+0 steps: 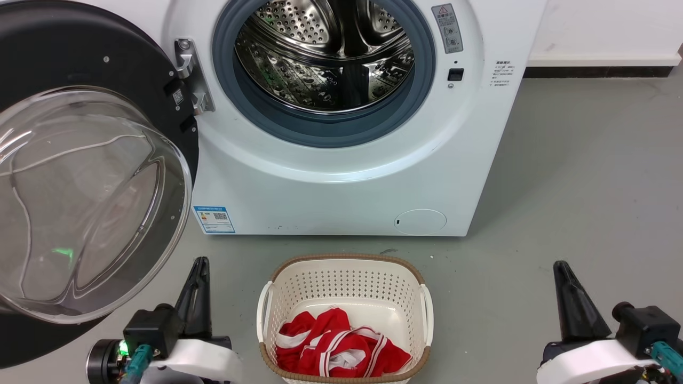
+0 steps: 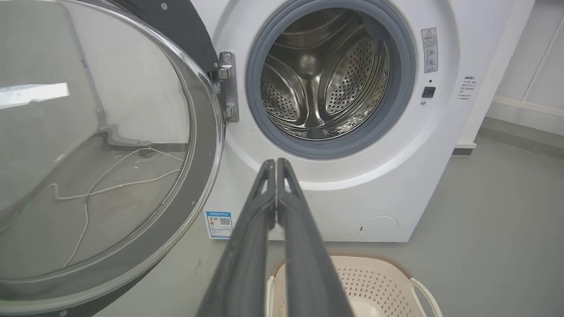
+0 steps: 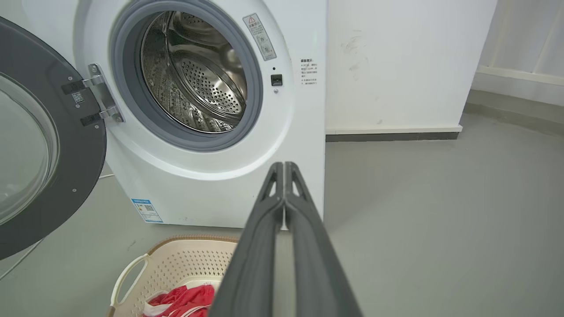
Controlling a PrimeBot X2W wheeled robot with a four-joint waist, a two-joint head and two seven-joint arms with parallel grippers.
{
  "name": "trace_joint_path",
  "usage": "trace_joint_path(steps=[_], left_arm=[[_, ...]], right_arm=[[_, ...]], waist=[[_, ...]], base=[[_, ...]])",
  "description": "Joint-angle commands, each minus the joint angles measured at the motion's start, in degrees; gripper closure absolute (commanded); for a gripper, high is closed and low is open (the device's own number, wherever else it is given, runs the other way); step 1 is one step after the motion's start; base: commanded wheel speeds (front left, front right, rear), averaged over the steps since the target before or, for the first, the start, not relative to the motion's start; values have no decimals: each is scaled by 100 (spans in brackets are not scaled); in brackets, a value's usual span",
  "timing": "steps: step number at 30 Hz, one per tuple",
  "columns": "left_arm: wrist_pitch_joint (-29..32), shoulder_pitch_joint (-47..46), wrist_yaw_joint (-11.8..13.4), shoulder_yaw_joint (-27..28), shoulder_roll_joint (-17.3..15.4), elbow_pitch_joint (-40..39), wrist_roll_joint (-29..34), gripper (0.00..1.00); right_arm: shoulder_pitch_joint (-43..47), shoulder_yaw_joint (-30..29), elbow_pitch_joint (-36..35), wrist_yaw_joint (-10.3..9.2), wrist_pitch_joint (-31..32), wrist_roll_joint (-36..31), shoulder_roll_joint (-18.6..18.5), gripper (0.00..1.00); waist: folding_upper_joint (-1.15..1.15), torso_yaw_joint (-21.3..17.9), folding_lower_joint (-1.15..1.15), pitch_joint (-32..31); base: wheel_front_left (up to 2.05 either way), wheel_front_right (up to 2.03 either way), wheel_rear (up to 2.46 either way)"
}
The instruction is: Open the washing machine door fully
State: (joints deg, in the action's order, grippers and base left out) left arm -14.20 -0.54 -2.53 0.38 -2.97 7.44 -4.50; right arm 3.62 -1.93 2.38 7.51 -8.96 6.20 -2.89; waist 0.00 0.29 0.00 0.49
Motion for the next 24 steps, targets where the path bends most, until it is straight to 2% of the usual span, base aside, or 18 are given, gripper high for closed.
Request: trace_joint_path(steps=[1,24], left_arm=[[60,-149,-19,70,-15,-33,-207,100],[621,-247,-160,191,-9,117,-2747,100]], right_arm=[[-73,5,-71,0,20,246,-4,100],[-369,-15,297,-1,380,2823,-110,100]], waist=[[0,0,0,-1],[0,-6,0,-6]], base=[[0,0,0],[0,0,0]])
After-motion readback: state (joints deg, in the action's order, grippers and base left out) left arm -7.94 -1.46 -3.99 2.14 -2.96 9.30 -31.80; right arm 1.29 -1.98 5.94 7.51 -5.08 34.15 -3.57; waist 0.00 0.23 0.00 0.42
